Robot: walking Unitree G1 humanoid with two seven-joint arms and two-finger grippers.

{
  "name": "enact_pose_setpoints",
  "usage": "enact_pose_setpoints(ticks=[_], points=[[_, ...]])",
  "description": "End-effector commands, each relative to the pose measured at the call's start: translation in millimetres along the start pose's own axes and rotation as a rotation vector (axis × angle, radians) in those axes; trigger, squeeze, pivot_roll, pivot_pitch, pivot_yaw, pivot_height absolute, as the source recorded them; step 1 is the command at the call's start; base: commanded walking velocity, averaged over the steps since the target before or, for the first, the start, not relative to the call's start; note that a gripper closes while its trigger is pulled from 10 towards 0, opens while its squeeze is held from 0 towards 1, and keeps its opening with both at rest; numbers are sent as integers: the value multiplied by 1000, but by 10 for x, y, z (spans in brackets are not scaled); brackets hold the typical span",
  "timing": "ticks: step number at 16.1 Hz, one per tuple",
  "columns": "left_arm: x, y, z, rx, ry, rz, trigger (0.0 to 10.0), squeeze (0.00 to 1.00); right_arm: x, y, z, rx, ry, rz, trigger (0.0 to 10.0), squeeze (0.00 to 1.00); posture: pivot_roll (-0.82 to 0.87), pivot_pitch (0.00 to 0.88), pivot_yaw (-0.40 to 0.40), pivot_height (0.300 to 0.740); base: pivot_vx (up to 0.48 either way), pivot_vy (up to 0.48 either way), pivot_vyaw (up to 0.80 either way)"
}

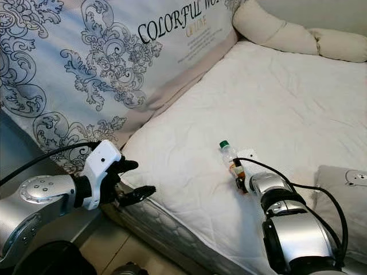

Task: Clean up the room

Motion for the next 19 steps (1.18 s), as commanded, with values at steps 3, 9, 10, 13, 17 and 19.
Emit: enact_pose_setpoints(ticks=[3,9,10,13,17,19], points=[[-71,53,27,-1,16,-22,10000,0,-2,-74,-27,-125,21,-19,0,0,139,0,43,740,0,0,0],[-196,237,269,69,178,-155,10000,0,159,228,-182,-357,153,-344,0,0,49,0,71,740,0,0,0],[-181,283,345,115,221,-192,10000,0,207,251,-200,-391,171,-390,0,0,41,0,72,740,0,0,0],[-165,309,558,187,331,-228,10000,0,381,315,-165,-450,208,-515,0,0,14,0,82,740,0,0,0],[-223,272,666,201,390,-210,10000,0,619,369,-103,-486,200,-628,0,0,0,0,87,740,0,0,0],[-219,312,729,199,427,-229,10000,0,715,375,-140,-523,165,-660,0,0,1,0,84,740,0,0,0]])
Point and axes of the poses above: a point about 5 cm out from each wrist's last joint towards the gripper, its own x axis pointing back from the gripper into the wrist, its own y axis along the axis of the wrist's last joint, z = x × y, the point moved 5 cm from there along -x, pointing out of the wrist towards the gripper, and after that the axes turned 5 degrees about x, right-handed, at the moved point
